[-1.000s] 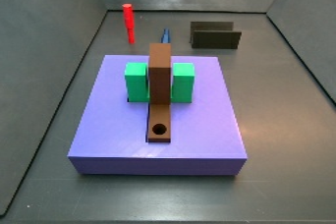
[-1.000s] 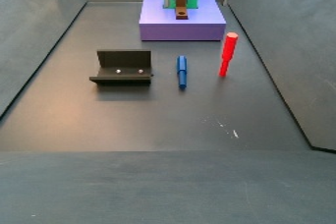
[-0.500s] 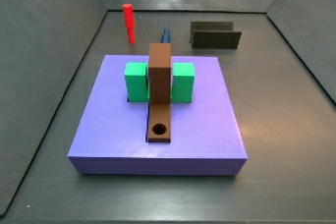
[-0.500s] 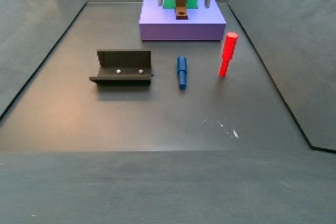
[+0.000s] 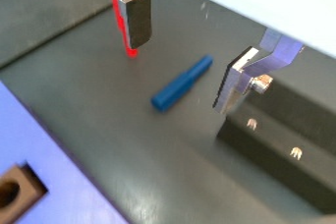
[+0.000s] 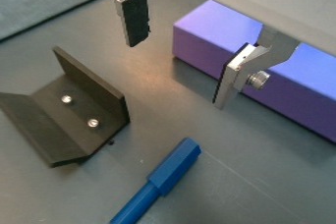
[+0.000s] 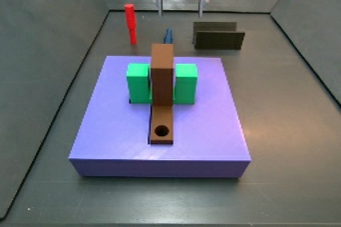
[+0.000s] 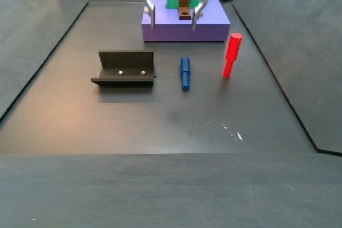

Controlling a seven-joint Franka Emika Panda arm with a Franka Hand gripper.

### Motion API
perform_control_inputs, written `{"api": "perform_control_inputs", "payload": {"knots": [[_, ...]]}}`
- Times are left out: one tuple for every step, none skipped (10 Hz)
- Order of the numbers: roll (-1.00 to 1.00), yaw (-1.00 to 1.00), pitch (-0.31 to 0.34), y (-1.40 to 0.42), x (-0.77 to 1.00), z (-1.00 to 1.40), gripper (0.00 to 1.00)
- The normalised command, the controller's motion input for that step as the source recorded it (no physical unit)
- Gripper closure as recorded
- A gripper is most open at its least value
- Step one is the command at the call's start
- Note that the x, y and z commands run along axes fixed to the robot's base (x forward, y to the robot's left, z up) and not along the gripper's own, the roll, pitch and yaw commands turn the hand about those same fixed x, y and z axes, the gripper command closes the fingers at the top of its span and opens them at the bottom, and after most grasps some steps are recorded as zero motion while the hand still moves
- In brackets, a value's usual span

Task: Pick up the blue object. Move up. Place the blue object on the fixture. Regrasp the blue object. Move to above the board. Insert the blue object.
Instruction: Pick up the blue object.

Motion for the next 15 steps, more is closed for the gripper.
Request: {"api": "perform_control_inputs", "payload": {"knots": [[0.19, 0.00, -0.136, 0.03, -0.25, -0.72, 0.00], [0.25, 0.00, -0.109, 0.00, -0.22, -0.70, 0.00], [0.24, 0.00, -0.114, 0.01, -0.35, -0.64, 0.00], [0.23, 0.00, -0.090, 0.03, -0.37, -0.55, 0.00], [0.31, 0.00, -0.086, 0.02, -0.33, -0.49, 0.00], [0.38, 0.00, -0.067, 0.00, -0.17, -0.32, 0.00], [0.37, -0.01, 0.000, 0.00, 0.00, -0.07, 0.00], [0.26, 0.00, 0.000, 0.00, 0.17, 0.00, 0.00], [0.22, 0.00, 0.000, 0.03, 0.12, -0.03, 0.00], [0.21, 0.05, 0.000, 0.07, 0.00, -0.09, 0.00], [0.20, 0.11, 0.000, 0.09, 0.05, -0.14, 0.00], [0.21, 0.11, 0.000, 0.12, 0.04, -0.19, 0.00], [0.17, 0.09, 0.000, 0.13, 0.06, -0.20, 0.00], [0.11, 0.06, 0.000, 0.00, 0.07, -0.18, 0.00], [0.11, 0.04, 0.000, 0.00, 0.01, -0.20, 0.00]]}}
